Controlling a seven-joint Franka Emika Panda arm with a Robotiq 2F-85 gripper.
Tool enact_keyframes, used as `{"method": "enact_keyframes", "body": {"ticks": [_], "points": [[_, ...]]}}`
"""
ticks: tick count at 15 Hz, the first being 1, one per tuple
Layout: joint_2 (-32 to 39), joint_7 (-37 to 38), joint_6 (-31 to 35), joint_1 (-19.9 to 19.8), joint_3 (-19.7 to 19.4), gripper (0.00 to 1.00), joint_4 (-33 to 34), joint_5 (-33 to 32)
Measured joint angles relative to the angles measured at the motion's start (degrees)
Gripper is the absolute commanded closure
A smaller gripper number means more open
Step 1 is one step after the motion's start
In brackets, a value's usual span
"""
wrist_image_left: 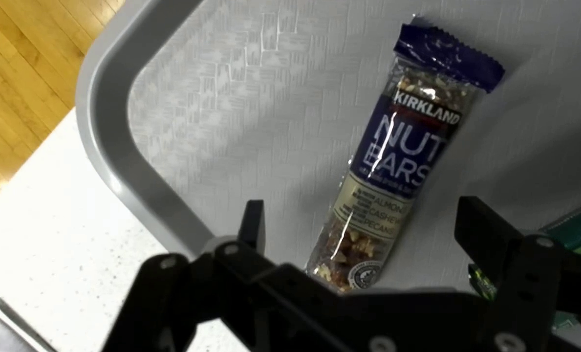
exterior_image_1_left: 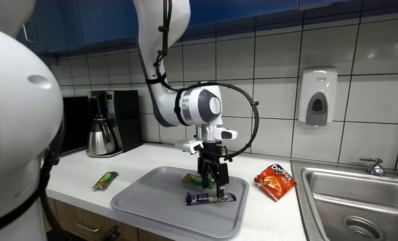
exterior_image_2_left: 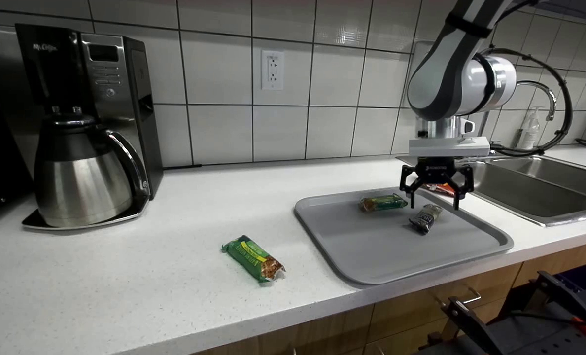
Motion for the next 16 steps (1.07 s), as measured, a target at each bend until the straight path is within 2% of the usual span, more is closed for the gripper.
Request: {"method": "enact_keyframes", "body": {"ticks": [9,10,12,16], "points": [[3.30,0.44,0.03,0.95,-0.80,0.02,2.09,0.08],[3.54,0.48,0.03,1.02,-0.88,0.27,2.26,0.09],[3.89,0.55,0.04,1.21,-1.13,0.30,2.54,0.18],[4.14,0.58,0.19,1.35,-1.37,0.62,2.99,1.03]]}}
